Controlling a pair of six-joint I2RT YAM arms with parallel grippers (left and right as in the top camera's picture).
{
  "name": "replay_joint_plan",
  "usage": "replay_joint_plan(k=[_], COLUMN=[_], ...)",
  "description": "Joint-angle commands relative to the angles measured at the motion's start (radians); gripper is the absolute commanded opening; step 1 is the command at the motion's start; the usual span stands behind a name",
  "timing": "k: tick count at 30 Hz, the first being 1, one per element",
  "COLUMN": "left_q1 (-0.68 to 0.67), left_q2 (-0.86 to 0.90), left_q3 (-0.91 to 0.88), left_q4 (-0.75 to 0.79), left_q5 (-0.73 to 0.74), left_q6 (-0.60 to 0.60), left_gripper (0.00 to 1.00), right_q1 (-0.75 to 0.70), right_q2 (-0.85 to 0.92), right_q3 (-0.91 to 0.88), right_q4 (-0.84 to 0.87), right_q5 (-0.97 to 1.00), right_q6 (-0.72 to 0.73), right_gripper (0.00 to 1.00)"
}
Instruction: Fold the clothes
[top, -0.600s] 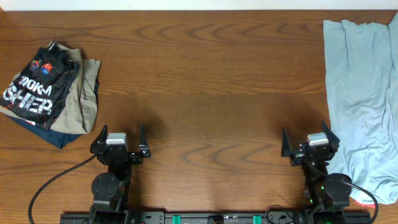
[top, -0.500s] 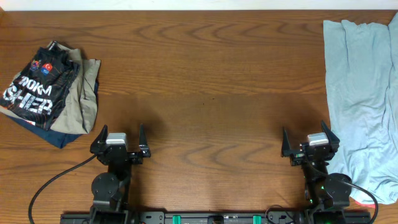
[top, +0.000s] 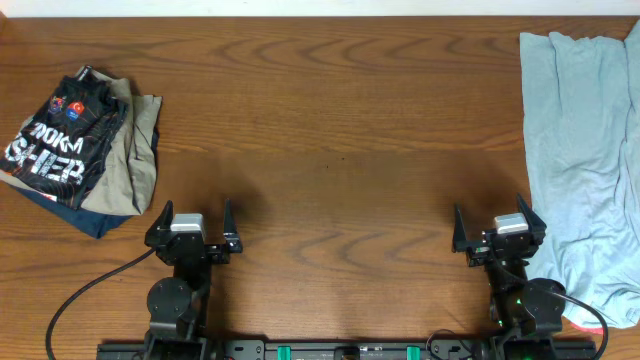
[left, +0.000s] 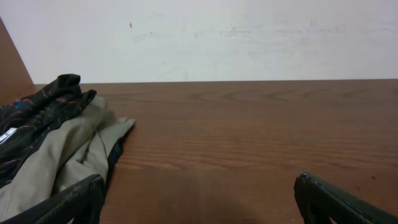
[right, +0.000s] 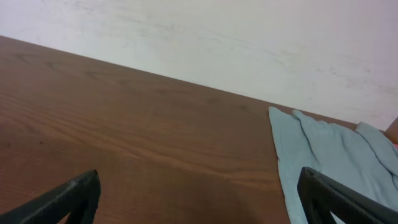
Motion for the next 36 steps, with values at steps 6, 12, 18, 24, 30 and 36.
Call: replay_joint_plan(k=[6,12,18,24,30,36], left_q1=[0.006,0.006,0.006,0.006,0.006,0.006], left_q2=[0.002,0.002,0.004,0.010,0.019,0.020], left_q3=[-0.016,-0.016,-0.016,-0.016,-0.016,-0.016], left_q4=[-0.042,-0.042,-0.043,-0.043,-0.042,-0.042], left_q5=[-0.031,-0.030,-0.030,-0.030,-0.031,-0.031], left_q6=[-0.002,-0.002,-0.009,-0.009,-0.009,-0.009], left_gripper=[0.98,0.98,0.98,0.98,0.98,0.98], right_q1=[0.008,0.008,0.008,0.008,0.008,0.008], right_q2=[-0.001,-0.001,0.011,0.069,0.113,0.119], right_q3=[-0.002,-0.002,-0.002,-0.002,-0.002,-0.002], right_q4=[-0.004,-0.004,-0.005,-0.005,-0.004,-0.004], right_q5=[0.006,0.006,0.006,0.006,0.007,0.024], right_q6=[-0.009,-0.009,-0.009,-0.009,-0.009,-0.009], right_gripper=[0.99,0.99,0.99,0.99,0.99,0.99])
